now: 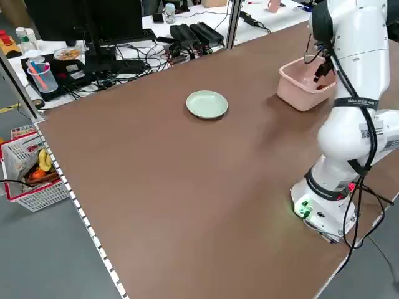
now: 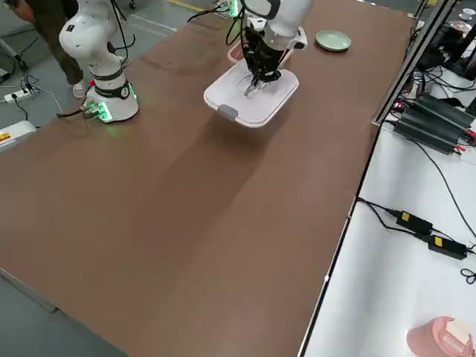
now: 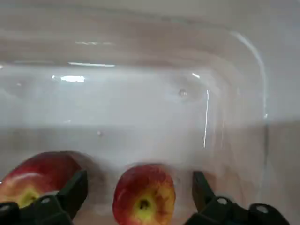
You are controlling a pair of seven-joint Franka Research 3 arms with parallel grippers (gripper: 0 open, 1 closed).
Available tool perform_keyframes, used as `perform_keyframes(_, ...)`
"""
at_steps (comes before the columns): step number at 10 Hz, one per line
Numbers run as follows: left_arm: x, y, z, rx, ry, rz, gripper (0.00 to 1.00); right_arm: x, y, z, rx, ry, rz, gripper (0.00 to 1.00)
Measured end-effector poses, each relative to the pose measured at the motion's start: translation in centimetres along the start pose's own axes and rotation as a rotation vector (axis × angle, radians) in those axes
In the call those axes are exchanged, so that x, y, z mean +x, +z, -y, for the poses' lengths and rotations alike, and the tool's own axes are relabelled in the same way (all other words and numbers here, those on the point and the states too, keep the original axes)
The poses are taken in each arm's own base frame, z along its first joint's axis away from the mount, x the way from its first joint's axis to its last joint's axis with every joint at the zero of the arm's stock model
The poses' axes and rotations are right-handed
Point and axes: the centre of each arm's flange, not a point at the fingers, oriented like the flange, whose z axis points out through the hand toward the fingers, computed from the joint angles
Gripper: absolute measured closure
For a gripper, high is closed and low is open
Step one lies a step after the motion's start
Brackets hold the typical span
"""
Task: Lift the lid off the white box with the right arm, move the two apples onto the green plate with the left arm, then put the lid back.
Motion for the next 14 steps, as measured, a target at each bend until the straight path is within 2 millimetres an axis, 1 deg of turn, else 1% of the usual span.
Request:
perform_keyframes(1,-0.7,0.7,-0.3,0.002,0.000,0.010,0.02,0.0,0.0,0.0,0.000,0.000,0.000,0.93)
perform_keyframes(3,-2.1,1.3,-0.9,0.002,0.006,0.022,0.04,0.0,0.1,0.0,0.001,0.000,0.000,0.93)
perform_keyframes(6,-3.6,2.9,-1.2,0.013,0.030,0.044,0.10,0.1,0.1,0.0,0.002,-0.001,0.000,0.93)
perform_keyframes(8,-3.9,3.7,-0.8,0.027,0.037,0.047,0.11,0.1,0.1,0.0,0.003,0.000,-0.003,0.93)
perform_keyframes(9,-4.2,4.1,-0.6,0.032,0.042,0.052,0.21,0.1,0.1,0.0,0.003,0.000,-0.005,0.93)
perform_keyframes(10,-4.2,4.1,-0.6,0.031,0.043,0.052,0.24,0.1,0.1,0.0,0.003,0.001,-0.005,0.93)
perform_keyframes(11,-4.0,3.9,-0.6,0.029,0.042,0.050,0.31,0.1,0.1,0.0,0.003,0.001,-0.006,0.93)
perform_keyframes(13,-3.3,3.8,-0.3,0.028,0.030,0.049,0.31,0.1,0.1,0.0,0.003,0.001,-0.006,0.93)
perform_keyframes(14,-2.7,3.4,-0.2,0.025,0.023,0.049,0.31,0.0,0.1,0.0,0.003,0.002,-0.006,0.93)
